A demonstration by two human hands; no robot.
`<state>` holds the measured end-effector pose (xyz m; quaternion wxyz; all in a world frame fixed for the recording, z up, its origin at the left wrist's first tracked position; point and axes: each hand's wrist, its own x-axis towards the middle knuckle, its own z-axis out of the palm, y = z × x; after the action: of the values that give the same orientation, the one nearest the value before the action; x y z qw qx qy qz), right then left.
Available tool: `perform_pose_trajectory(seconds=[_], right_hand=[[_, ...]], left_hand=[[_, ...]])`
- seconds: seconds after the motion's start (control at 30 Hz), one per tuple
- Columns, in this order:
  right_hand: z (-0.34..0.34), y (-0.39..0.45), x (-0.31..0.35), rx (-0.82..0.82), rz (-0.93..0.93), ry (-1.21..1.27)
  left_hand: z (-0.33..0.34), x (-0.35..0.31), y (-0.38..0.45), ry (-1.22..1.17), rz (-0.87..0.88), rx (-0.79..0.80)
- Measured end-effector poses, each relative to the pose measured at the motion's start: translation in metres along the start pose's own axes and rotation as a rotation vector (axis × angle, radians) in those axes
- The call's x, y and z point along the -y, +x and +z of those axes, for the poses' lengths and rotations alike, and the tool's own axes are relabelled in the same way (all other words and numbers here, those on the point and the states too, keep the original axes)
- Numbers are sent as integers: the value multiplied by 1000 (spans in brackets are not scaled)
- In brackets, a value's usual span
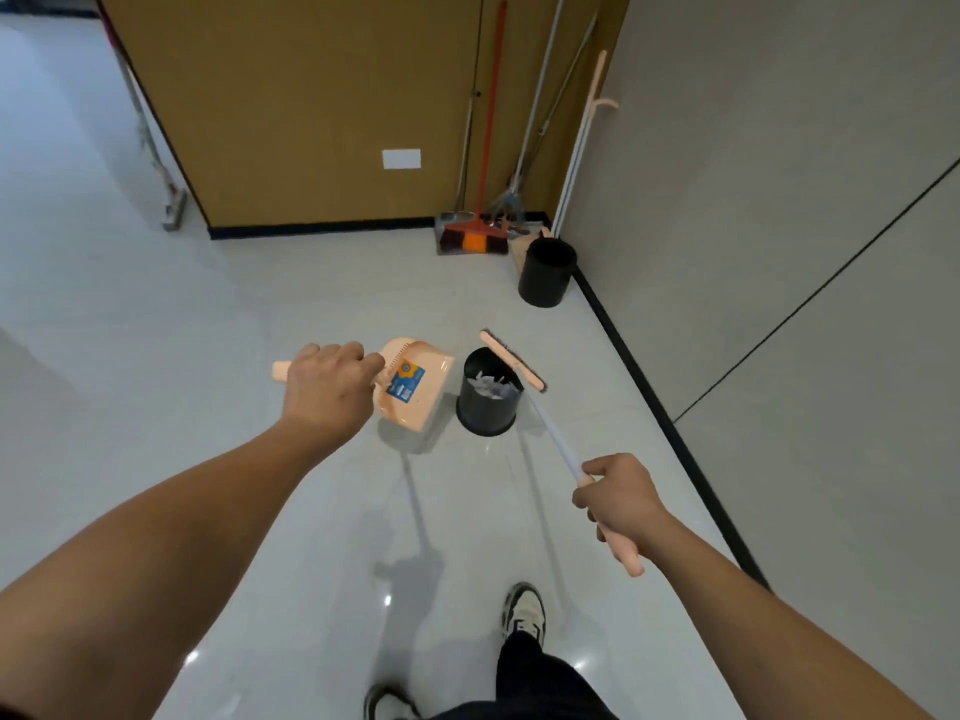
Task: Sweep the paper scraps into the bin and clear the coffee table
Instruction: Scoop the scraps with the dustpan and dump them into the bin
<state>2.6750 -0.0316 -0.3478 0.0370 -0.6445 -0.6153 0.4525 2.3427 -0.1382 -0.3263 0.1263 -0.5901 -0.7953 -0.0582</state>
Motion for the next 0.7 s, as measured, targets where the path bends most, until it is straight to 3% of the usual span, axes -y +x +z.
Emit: perform_pose_trajectory(seconds=[0.2, 0.43, 0.7], right_hand=[[73, 6, 24, 165, 5, 24], [161, 16, 85, 419, -71, -190], [270, 32, 149, 726, -228, -477]], left_hand=[[14, 61, -92, -60, -368, 85], [12, 128, -205, -17, -849, 134], [-22, 116, -335, 71, -1535, 71]])
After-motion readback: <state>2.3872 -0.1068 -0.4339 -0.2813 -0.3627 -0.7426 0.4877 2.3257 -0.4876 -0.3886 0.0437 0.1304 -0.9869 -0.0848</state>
